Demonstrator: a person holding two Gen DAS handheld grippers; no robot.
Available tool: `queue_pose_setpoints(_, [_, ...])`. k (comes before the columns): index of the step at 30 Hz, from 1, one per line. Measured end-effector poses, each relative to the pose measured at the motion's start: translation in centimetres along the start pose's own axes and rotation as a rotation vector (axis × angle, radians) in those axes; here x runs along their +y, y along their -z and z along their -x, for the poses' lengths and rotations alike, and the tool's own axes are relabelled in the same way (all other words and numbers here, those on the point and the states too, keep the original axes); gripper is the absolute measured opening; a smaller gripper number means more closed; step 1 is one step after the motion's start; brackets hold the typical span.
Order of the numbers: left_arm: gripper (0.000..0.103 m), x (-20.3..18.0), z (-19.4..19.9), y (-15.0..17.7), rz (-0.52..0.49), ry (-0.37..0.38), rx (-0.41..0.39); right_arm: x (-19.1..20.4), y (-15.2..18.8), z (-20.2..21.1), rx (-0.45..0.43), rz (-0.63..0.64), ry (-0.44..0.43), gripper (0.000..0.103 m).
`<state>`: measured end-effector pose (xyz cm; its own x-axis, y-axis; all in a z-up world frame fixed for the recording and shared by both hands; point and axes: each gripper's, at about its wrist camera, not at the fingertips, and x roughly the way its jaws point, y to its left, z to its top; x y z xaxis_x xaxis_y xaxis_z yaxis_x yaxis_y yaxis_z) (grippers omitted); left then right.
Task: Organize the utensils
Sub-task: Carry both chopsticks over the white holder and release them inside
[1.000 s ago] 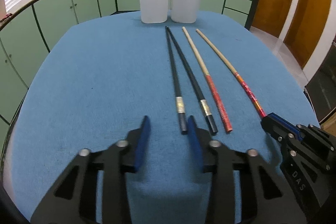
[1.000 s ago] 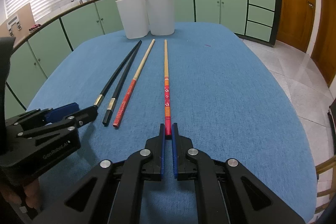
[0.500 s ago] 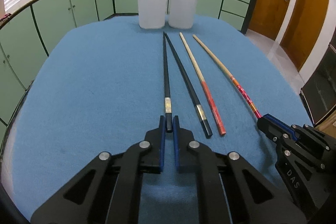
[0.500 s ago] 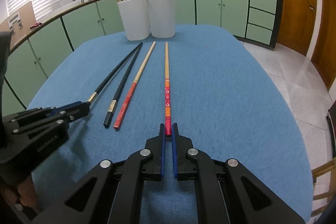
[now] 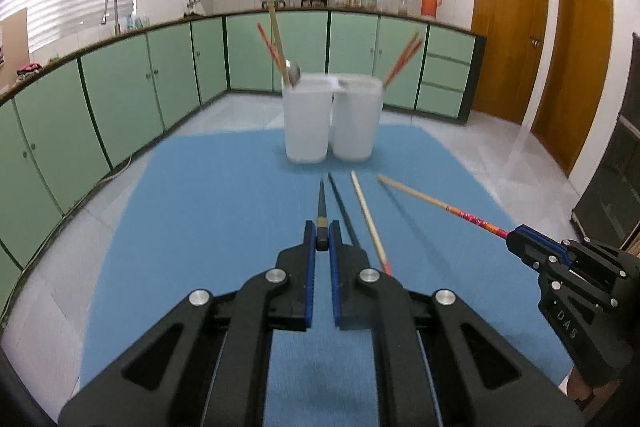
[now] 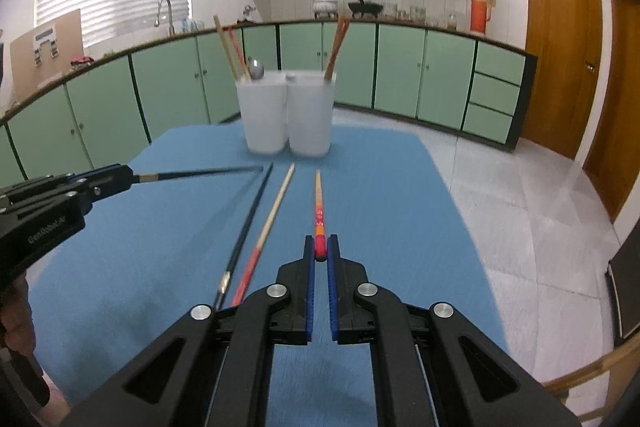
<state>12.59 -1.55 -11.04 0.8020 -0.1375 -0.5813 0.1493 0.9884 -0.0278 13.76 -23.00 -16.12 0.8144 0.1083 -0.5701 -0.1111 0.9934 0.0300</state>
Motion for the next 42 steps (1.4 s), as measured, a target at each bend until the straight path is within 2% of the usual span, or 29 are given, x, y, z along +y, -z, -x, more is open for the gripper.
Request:
queue_pose_setpoints(7, [0.006, 0.1, 1.5, -3.3, 0.016, 0.021, -0.079, -1.4, -4.2, 1.5, -0.058, -0.037, -0.041, 0.006])
queue_pose_setpoints(17, [0.005, 0.3, 1.9, -7.2, 0.020, 0.059, -0.118, -2.8, -9.2, 2.6, -0.105, -0.071, -0.080, 0.006])
queue_pose_setpoints(29, [0.006, 0.0, 2.9, -9.4, 0.020, 0.094, -0.171, -1.9, -12.6, 3.3, -0.145, 0.015, -0.109, 0.006])
queue_pose_setpoints(42, [0.005, 0.5, 3.2, -12.5, 0.020, 0.099, -0.251, -1.4, -16.1, 3.0, -0.197, 0.041, -0.138, 0.006])
